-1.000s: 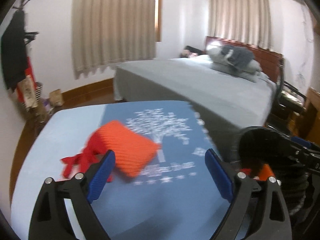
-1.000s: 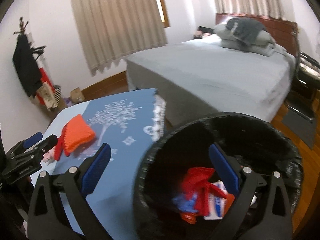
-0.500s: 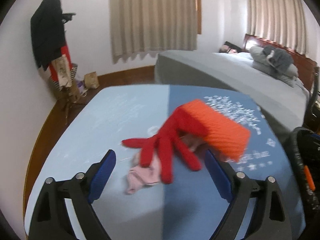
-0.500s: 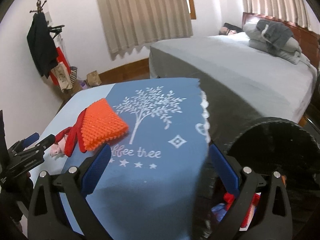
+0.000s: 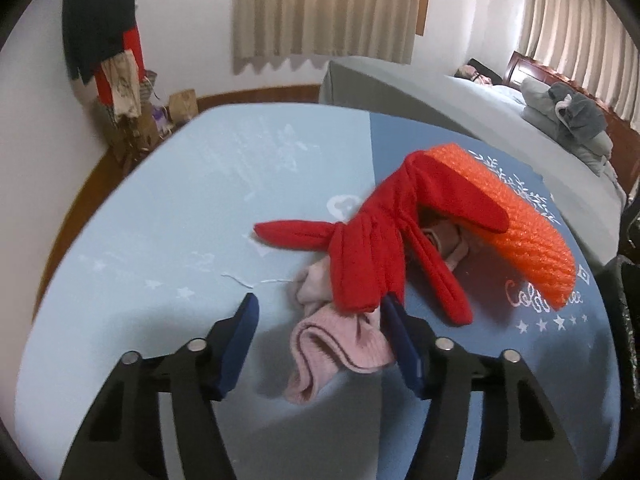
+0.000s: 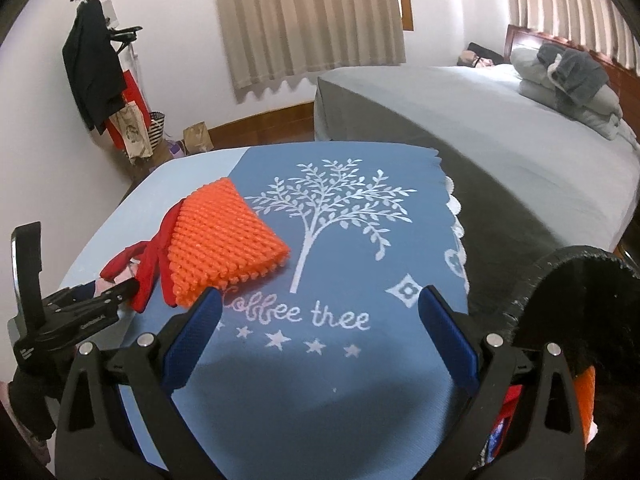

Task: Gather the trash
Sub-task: 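Grasp the pink cloth with the left gripper while the right grasps the orange mesh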

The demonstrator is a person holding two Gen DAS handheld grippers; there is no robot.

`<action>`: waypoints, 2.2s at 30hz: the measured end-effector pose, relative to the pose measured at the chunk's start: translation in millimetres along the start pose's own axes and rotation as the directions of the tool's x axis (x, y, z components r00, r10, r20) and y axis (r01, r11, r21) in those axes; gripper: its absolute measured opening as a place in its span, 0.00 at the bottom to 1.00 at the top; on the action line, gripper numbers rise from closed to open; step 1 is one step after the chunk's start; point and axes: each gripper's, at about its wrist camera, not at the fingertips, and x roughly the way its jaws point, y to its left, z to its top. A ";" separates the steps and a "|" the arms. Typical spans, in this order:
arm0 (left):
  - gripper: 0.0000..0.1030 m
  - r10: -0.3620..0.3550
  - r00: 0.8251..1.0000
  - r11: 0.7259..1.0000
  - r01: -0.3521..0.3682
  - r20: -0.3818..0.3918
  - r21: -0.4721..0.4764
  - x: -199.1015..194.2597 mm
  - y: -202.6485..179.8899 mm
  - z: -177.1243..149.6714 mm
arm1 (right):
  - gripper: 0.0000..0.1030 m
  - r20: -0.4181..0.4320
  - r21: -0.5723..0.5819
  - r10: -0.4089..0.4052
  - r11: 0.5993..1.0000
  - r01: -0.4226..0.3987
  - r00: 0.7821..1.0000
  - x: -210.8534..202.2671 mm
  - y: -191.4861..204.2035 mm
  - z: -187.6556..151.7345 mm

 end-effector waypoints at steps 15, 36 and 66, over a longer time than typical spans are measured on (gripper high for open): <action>0.38 -0.027 1.000 0.999 0.027 0.011 -0.027 -27.2 12.1 -10.6 | 0.93 0.000 -0.032 0.031 0.999 -0.031 1.000 8.4 19.5 7.6; 0.37 0.036 0.989 0.999 -0.031 0.141 -0.042 -54.6 23.8 13.8 | 0.93 -0.036 -0.103 0.135 0.985 -0.138 0.990 49.5 76.7 26.3; 0.37 -0.027 0.991 1.000 0.025 0.134 0.011 -66.3 -8.8 9.1 | 0.15 -0.098 -0.052 0.251 0.965 -0.256 0.963 13.0 48.7 7.9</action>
